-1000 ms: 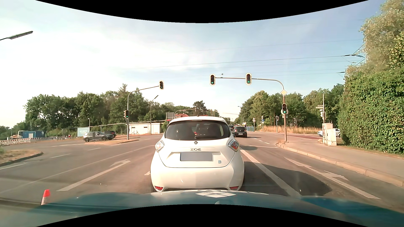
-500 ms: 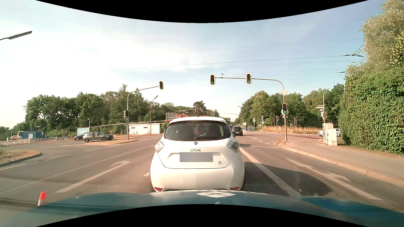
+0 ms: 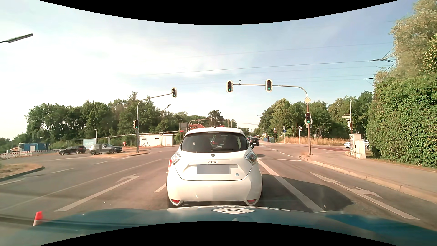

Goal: Follow the waypoints while adhering to traffic rules and regulations

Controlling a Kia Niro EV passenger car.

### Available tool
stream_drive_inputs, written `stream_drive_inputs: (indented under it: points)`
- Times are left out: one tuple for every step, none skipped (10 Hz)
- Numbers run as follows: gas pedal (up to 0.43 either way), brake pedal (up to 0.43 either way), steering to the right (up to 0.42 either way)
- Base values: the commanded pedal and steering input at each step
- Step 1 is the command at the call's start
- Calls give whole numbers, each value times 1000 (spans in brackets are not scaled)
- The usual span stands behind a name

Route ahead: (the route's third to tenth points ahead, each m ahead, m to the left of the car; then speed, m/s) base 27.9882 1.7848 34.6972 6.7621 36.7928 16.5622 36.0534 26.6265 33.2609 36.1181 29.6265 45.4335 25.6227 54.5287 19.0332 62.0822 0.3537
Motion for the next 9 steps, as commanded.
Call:
stream_drive_inputs:
  points:
    - [0,0,6]
    - [98,0,5]
    - [240,0,6]
    - [287,0,5]
    - [319,0,5]
    - [378,0,5]
    - [421,0,5]
    - [441,0,5]
    - [449,0,5]
